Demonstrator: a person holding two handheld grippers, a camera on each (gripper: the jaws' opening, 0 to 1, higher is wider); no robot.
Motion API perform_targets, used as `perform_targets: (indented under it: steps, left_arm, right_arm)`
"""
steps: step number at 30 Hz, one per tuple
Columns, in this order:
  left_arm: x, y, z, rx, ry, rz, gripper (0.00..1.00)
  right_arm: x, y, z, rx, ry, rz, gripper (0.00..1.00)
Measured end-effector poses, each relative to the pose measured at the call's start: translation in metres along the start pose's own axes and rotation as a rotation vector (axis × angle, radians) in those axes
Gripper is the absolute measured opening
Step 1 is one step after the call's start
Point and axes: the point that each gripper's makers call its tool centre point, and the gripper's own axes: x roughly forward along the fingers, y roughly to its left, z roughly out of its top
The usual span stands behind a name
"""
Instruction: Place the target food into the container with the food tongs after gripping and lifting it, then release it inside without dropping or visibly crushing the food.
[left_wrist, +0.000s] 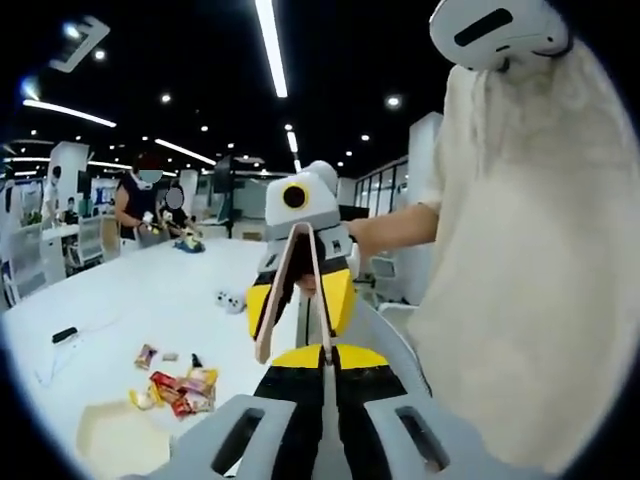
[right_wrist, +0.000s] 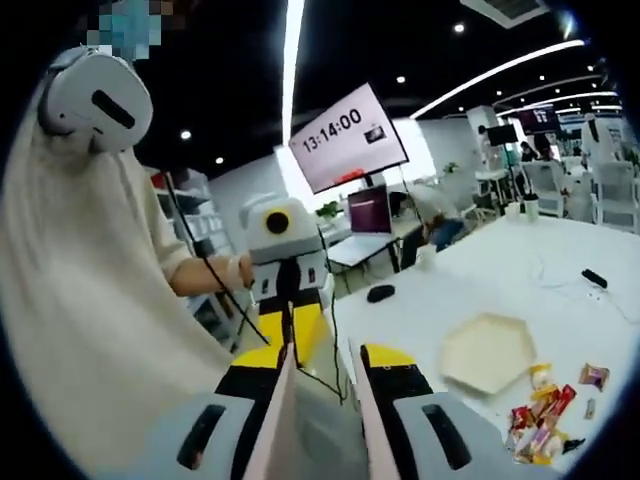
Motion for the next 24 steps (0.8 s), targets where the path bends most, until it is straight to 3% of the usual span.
perform_targets:
  steps: [3,8,14,16,19,24]
  left_arm:
    - [0.0,0.002,-0.002,-0.018,-0.016,0.007,0.0]
    - [-0.002,0.003,0.003,-0.024,-0.045,0.007,0.0]
    - [0.003,0.001,0.0,-0.028,-0.03,-0.01,0.0]
    - [0.005,0.0,-0.005,-0.041,-0.017,-0.015,0.0]
    - [0.006,-0.001,-0.014,-0.05,0.01,-0.013,0.0]
    - [0.003,0.001,-0.015,-0.064,0.011,0.001,0.0]
  right_arm:
    - [-0.001,-0.003,-0.001,-0.01,0.005,-0.015,0.28]
    - [-0.003,-0.001,0.004,-0.008,-0.053,-0.013,0.29]
    - [-0.003,-0.001,-0.001,-0.012,-0.026,-0.01,0.29]
    - [-0.003,-0.004,-0.016,-0.032,0.062,-0.025,0.3]
    - [0.002,-0.004,-0.019,-0.033,0.044,-0.025,0.28]
    - [0.001,-0.002,-0.018,0.009,0.009,-0.037,0.26]
